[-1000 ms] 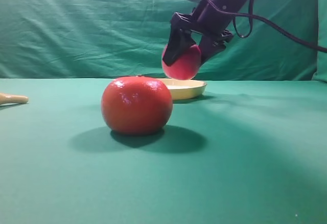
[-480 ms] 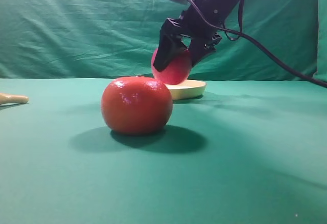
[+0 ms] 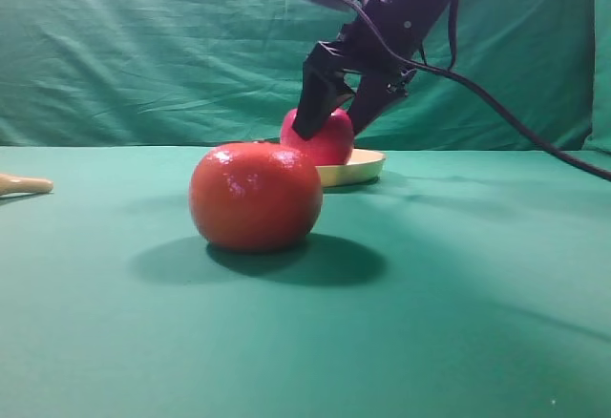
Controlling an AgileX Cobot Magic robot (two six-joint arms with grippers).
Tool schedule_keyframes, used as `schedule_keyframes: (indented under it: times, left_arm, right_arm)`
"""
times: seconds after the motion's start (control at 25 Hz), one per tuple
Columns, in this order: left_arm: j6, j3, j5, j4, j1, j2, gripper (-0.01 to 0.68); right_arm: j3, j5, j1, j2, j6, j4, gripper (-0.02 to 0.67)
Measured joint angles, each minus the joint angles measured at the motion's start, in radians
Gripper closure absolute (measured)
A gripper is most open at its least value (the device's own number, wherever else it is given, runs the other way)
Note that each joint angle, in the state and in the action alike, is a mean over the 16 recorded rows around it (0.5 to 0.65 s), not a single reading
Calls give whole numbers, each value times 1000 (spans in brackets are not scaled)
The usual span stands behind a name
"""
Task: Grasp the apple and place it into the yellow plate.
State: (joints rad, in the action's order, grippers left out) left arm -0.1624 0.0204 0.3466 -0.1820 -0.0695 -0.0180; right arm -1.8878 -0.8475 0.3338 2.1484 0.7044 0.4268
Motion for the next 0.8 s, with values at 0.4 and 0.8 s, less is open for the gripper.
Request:
schedule_keyframes:
  times: [0.4,0.8]
  left_arm:
    - [0,0,0,0,0,0,516]
    - [0,0,0,0,0,0,516]
  right_arm:
    - [-33,-176,-61,-130,-133,-60,481]
    - [47,-283,-73,-321,-356,-191,649]
